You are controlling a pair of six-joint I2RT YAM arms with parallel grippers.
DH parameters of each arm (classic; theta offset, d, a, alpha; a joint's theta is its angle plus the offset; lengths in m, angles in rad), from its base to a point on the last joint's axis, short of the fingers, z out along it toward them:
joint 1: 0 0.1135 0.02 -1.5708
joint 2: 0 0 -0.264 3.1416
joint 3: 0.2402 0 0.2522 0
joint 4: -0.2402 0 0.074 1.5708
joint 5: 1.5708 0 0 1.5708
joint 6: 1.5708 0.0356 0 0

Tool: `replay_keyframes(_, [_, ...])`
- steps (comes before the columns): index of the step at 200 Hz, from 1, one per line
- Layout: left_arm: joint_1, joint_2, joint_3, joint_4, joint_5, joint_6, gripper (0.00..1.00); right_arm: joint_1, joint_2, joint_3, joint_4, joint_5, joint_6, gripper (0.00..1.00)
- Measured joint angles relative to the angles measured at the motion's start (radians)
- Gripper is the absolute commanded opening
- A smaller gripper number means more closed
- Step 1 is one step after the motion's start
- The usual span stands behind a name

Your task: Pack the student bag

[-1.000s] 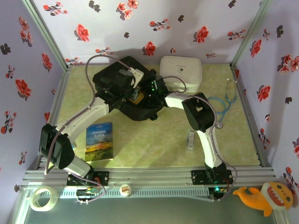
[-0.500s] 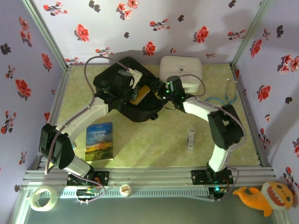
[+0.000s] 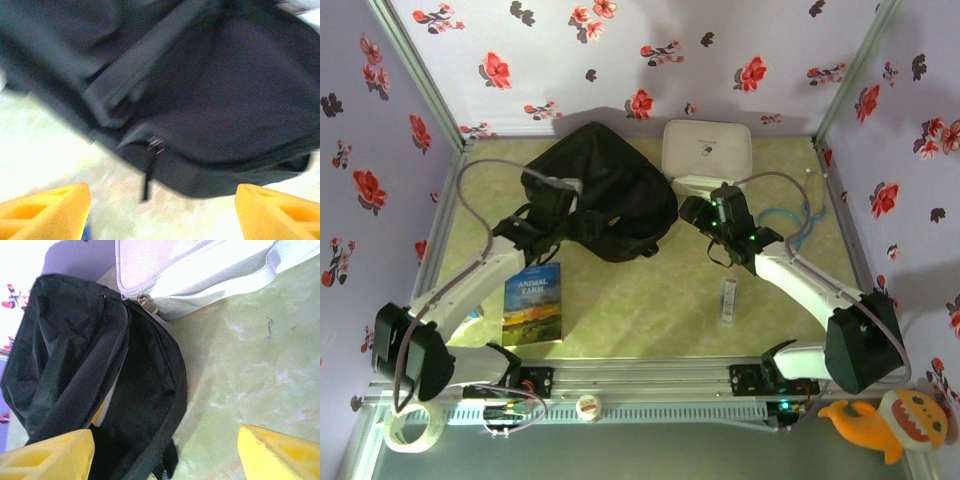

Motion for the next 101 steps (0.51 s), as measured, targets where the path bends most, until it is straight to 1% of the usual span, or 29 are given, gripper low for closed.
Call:
replay_keyframes(18, [0.037, -0.079, -0.118, -0.051, -0.039, -0.125, 0.8, 0.023, 0.008, 0.003, -0.031, 0.013, -0.022, 0.79])
replay_keyframes(44, [0.043, -0.154, -0.266, -0.137, -0.048, -0.269, 0.83, 0.045, 0.035, 0.032, -0.052, 0.016, -0.04, 0.79])
replay_keyframes(78, [0.043, -0.171, -0.38, -0.165, -0.024, -0.399, 0.83, 0.063, 0.088, 0.111, -0.057, 0.016, -0.06, 0.79])
replay_keyframes(101, [0.043, -0.162, -0.42, -0.166, 0.011, -0.462, 0.83, 0.074, 0.095, 0.135, -0.058, 0.016, -0.064, 0.8])
